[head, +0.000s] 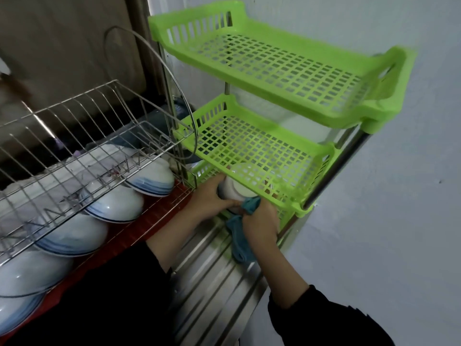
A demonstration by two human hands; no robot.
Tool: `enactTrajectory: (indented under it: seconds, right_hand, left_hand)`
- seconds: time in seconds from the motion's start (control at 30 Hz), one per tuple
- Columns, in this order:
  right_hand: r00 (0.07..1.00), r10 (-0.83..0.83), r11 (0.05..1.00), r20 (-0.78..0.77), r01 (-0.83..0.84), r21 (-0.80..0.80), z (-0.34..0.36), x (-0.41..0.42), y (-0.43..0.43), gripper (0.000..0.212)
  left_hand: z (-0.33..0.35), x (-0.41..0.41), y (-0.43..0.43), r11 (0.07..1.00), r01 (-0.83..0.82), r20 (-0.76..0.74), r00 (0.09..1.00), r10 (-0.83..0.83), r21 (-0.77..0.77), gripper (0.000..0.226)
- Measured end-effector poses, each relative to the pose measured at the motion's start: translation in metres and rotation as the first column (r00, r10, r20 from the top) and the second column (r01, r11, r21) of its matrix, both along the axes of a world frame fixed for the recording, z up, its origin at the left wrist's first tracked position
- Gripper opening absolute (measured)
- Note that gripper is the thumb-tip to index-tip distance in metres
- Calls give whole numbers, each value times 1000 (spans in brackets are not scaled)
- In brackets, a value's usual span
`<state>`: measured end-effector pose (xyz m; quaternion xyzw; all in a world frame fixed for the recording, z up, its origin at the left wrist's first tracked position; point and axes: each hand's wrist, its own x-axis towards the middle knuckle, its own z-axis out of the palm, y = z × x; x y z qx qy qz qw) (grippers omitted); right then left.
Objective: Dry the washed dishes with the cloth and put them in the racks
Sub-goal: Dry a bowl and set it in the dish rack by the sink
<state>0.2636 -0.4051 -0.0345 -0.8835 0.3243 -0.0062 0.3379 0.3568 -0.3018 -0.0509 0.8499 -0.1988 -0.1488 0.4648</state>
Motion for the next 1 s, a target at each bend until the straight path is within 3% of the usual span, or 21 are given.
enactTrajectory:
  seconds: [0.17, 0.33, 0.43, 0.53, 0.63, 0.73, 0.83, 0.93, 1.0]
  right_hand:
    - [996, -2, 999, -87, -3, -53, -3, -6, -5, 12]
    - [988, -2, 999, -156, -6, -49, -2, -11, -12, 34]
    - [993, 17, 1000, -120, -19, -16, 4, -12, -11, 22]
    - [996, 20, 1000, -83, -19, 11, 12, -17, -10, 25]
    - [997, 22, 999, -68, -19, 40, 16, -21, -8, 7]
    - [999, 31, 997, -21, -30, 65, 15, -29, -1, 17]
    - [995, 83, 992, 60, -89, 91, 17, -44, 8, 36]
    - [980, 186, 980, 72, -191, 58, 20, -58, 14, 83]
    - [966, 243, 968, 90, -247, 36, 25, -69, 17, 93]
  left_hand:
    - [1, -9, -2, 1000, 9, 3, 1000, -9, -3, 53]
    - [2, -16, -8, 997, 35, -13, 999, -34, 68, 58]
    - [5, -16, -9, 997, 30, -47, 999, -27, 71, 59]
    - [6, -19, -9, 996, 33, -88, 996, -26, 80, 66]
    - [7, -25, -10, 995, 11, -83, 997, -3, 99, 78]
    - [11, -35, -13, 988, -37, 4, 999, 36, 148, 65]
    - [13, -46, -11, 992, -92, 12, 996, 91, 88, 50]
    - [21, -60, 0, 980, -174, 49, 984, 170, 96, 61]
    - [27, -73, 14, 963, -223, 95, 973, 210, 149, 64]
